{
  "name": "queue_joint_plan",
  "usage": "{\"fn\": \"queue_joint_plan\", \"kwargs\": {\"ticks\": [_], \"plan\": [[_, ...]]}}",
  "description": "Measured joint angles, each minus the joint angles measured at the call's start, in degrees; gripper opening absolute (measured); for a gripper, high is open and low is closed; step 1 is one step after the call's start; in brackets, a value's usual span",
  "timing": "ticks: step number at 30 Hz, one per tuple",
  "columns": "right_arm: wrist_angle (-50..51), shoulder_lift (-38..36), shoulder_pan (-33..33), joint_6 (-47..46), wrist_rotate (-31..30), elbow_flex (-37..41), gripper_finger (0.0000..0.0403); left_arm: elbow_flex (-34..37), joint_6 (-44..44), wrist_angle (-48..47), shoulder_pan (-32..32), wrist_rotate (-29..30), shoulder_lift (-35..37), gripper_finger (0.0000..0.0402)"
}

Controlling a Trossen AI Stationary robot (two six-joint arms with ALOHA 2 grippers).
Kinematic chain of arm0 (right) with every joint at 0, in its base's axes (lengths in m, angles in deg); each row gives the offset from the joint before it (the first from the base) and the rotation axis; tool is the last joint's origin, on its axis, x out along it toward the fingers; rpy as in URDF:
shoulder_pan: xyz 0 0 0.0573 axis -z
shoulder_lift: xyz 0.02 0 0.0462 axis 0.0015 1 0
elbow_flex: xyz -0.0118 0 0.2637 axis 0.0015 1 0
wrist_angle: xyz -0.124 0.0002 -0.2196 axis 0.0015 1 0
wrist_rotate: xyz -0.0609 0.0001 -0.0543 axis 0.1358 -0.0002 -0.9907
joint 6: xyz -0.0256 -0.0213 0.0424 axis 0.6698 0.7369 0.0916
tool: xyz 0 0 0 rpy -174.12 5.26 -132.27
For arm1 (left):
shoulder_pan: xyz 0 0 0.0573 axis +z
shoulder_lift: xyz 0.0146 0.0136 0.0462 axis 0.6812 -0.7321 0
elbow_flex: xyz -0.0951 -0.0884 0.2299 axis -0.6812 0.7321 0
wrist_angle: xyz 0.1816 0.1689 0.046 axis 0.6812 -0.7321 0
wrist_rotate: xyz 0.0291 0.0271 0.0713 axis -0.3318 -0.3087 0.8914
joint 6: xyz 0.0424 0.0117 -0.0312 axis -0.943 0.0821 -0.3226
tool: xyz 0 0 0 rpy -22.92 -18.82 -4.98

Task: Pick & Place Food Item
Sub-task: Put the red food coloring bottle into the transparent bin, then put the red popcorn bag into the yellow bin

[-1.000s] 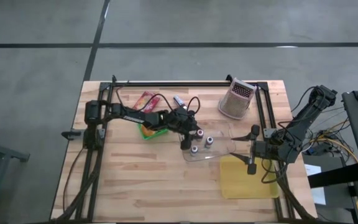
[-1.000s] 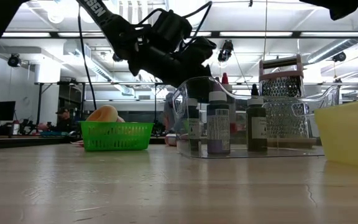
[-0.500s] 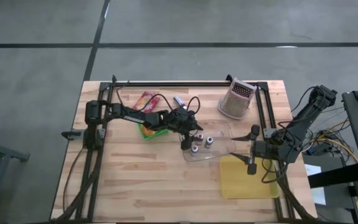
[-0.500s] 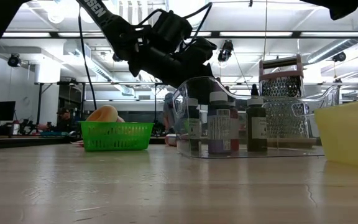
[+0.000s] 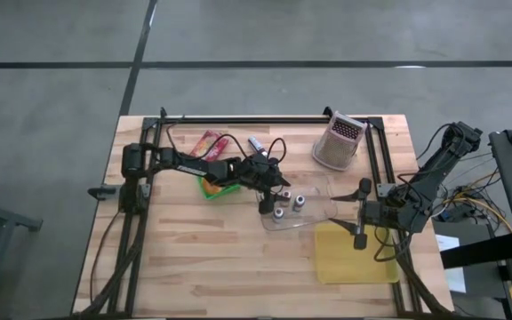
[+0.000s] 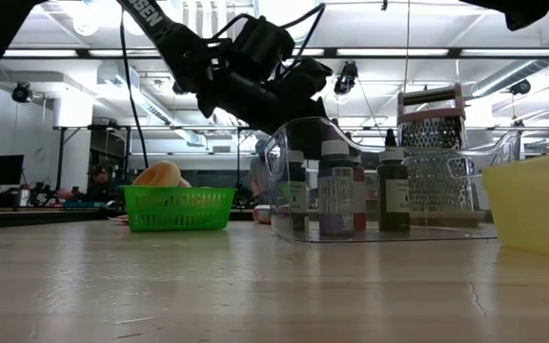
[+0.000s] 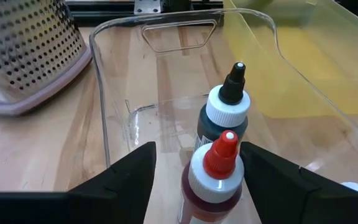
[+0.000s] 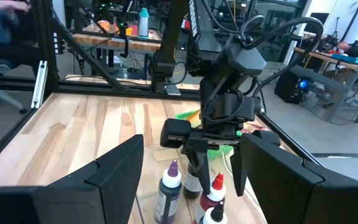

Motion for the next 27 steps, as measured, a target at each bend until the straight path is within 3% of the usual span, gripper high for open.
{"fn": "queue_joint_plan", "kwargs": {"ticks": [20,27], "plan": [[0.4,0.1,0.0,-0.2,0.2,0.0,0.0262,0.4,-9.6,-2.3,-2.2,2.0,9.4,0.0236],[1.4,0.1,0.0,-0.2,0.2,0.1,0.0262,0.3,-18.0,-16.1,-1.5,11.6,16.5,0.0236]]}}
